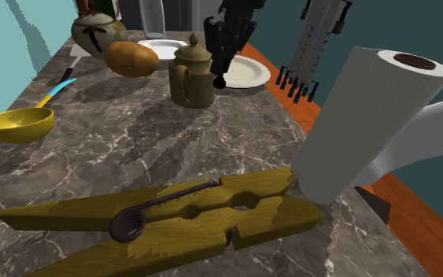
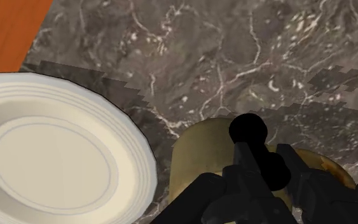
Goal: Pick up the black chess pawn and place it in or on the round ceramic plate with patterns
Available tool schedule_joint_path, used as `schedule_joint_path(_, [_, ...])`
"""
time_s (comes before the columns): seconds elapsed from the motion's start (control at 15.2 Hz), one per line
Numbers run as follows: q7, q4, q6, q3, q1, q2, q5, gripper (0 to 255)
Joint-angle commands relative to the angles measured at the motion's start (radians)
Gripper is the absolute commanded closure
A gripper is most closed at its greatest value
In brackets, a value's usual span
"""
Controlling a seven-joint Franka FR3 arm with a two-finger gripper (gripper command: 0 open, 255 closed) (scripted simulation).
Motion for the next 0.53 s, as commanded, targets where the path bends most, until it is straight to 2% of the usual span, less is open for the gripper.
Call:
schedule_joint_path(0.0, [0.004, 0.038, -0.025, -0.002, -0.003, 0.013, -0.005, 255])
schedule_joint_path(0.13, [0.007, 0.065, -0.043, -0.003, -0.005, 0.022, -0.008, 255])
schedule_joint_path(0.46, [-0.109, 0.064, -0.045, -0.103, -0.032, 0.043, -0.048, 255])
